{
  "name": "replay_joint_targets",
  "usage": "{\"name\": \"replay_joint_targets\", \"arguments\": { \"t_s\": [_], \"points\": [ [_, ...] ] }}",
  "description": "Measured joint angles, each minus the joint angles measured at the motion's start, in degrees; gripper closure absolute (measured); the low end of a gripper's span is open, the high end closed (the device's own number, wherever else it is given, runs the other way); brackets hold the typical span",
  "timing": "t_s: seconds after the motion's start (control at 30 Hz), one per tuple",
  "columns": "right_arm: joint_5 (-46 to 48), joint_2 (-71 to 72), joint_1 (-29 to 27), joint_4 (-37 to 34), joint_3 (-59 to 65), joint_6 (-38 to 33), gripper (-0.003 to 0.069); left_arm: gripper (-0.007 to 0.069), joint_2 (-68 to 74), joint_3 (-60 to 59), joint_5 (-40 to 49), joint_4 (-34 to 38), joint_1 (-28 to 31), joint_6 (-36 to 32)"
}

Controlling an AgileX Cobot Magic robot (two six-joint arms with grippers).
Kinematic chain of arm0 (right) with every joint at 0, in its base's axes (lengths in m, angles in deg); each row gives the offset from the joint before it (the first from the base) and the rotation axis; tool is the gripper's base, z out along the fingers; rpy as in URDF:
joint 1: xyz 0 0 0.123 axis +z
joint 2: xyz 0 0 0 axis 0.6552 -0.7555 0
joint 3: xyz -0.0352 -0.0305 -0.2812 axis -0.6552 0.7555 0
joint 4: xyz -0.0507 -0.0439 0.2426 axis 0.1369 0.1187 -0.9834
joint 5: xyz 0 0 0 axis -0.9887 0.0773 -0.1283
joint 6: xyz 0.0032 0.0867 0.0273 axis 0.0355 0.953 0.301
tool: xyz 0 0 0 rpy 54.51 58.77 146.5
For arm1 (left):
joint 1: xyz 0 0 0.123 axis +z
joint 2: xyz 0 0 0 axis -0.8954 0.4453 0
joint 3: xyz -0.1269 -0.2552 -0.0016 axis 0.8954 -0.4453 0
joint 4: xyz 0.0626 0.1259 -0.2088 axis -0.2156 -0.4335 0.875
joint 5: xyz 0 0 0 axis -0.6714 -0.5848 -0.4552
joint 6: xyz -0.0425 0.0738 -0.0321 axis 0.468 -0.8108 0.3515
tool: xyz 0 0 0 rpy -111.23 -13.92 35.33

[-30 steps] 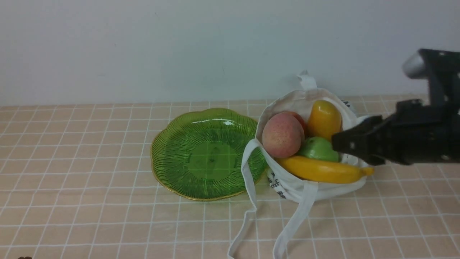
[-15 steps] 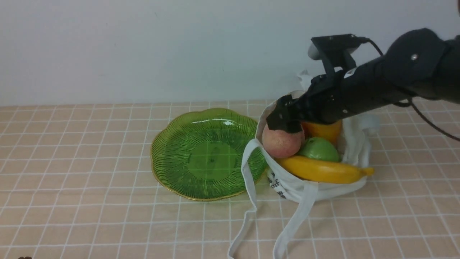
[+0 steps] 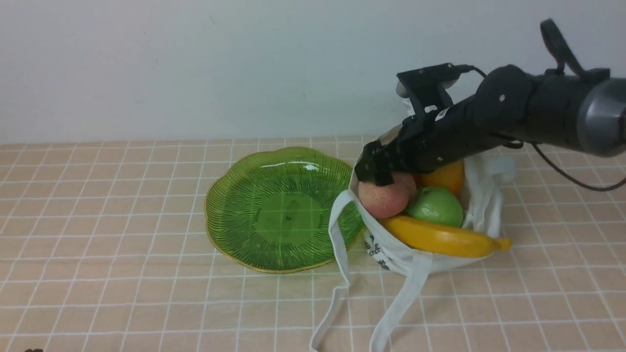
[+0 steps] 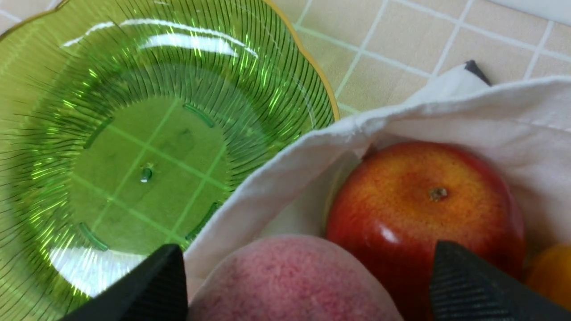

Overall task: Take the fruit out of the bag on the brown coffee tablecloth and place them on the plate.
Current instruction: 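Reach into the cloth bag and grasp the peach with the right gripper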

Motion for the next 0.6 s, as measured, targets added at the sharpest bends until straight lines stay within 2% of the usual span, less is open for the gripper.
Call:
{"name": "replay_joint_targets", "arguments": {
  "t_s": [0.1,0.13,0.2,0.6],
  "points": [
    [0.2,0.0,0.0,0.0,0.0,0.0,0.0072,0.0632,0.0,0.0,0.0,0.0,0.0,0.0],
    [0.3,0.0,0.0,0.0,0.0,0.0,0.008,0.0632,0.0,0.0,0.0,0.0,0.0,0.0],
    [0.6,0.0,0.0,0.0,-0.1,0.0,0.0171,0.0632,0.0,0.0,0.0,0.0,0.0,0.0],
    [2.8,7.0,0.0,2.3,-0.6,-1.0,0.0174,0.0632,0.0,0.0,0.0,0.0,0.0,0.0]
  ]
}}
